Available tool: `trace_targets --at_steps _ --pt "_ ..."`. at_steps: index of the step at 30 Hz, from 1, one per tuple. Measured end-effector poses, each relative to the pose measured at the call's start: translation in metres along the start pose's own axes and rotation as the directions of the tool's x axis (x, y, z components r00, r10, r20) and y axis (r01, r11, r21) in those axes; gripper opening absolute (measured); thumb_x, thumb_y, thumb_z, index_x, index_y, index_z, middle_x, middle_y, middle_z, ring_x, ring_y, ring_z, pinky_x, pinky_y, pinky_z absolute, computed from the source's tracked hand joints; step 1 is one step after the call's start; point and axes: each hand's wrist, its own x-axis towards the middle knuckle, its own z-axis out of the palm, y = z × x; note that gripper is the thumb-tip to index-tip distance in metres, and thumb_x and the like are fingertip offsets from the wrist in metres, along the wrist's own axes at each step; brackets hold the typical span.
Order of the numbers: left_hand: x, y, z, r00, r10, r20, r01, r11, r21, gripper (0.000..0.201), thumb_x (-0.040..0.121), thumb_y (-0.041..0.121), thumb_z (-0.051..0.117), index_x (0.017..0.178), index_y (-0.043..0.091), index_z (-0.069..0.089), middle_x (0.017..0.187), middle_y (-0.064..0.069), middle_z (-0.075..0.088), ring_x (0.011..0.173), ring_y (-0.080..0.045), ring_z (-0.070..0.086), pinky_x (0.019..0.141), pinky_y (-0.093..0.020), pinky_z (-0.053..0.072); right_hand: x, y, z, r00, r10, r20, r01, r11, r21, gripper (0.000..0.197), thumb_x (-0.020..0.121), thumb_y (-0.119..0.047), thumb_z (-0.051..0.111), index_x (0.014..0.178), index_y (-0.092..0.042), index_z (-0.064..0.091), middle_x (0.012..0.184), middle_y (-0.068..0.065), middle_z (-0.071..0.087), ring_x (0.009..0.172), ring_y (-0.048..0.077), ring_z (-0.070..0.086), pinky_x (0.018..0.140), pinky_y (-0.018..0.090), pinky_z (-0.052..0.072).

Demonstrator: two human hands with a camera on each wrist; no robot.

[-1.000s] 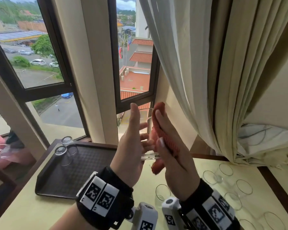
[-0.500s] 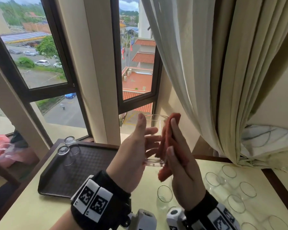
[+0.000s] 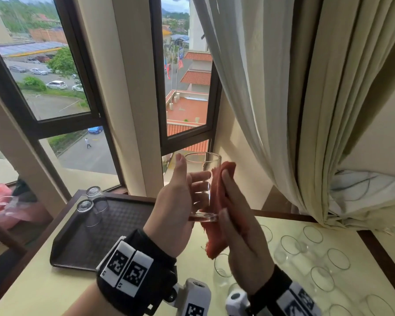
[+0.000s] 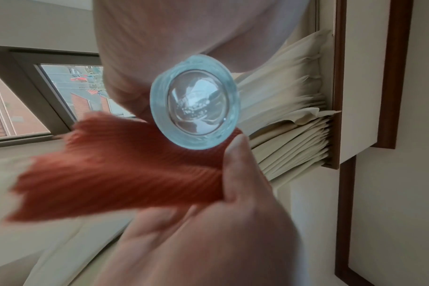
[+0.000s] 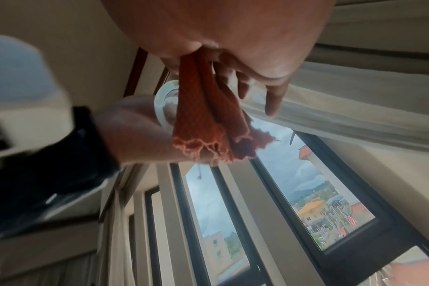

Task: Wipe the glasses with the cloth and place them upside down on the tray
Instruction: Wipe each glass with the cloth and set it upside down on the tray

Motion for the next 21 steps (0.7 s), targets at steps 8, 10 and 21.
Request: trace_targets --at_steps 8,10,21 --pt "-0.012 0.003 0.006 0.997 0.050 0.052 -0.047 0.997 -0.062 0.073 0.102 0.072 0.041 0.103 0.009 0.079 0.108 -0.021 0.080 0.103 -0.030 0.080 0.101 -0.049 0.058 0.013 -0.018 0.007 0.971 -0.214 0.107 0.236 0.933 -0.270 0.056 0.107 -0.021 0.045 0.160 -0.006 0.036 0.174 0.002 0.024 0.163 0.030 0.011 0.130 0.057 0.018" --pt "-0.012 0.008 0.000 0.997 0.044 0.068 -0.040 0.998 -0.057 0.078 0.098 0.077 0.039 0.104 0.011 0.080 0.104 -0.015 0.082 0.100 -0.028 0.081 0.098 -0.046 0.058 -0.004 -0.015 0.011 0.958 -0.219 0.185 0.264 0.926 -0.270 0.055 0.107 -0.023 0.045 0.159 -0.006 0.038 0.173 0.004 0.025 0.163 0.033 0.010 0.128 0.060 0.021" --pt "-0.014 0.005 -0.001 0.986 0.147 0.074 -0.147 0.989 -0.006 0.074 0.071 0.077 0.072 0.100 0.009 0.066 0.093 -0.017 0.068 0.086 -0.032 0.067 0.088 -0.037 0.062 0.027 -0.010 -0.006 0.999 -0.018 0.029 0.021 0.995 -0.095 0.055 0.108 -0.035 0.041 0.162 -0.034 0.029 0.173 -0.013 0.025 0.155 0.044 0.032 0.116 0.075 0.032"
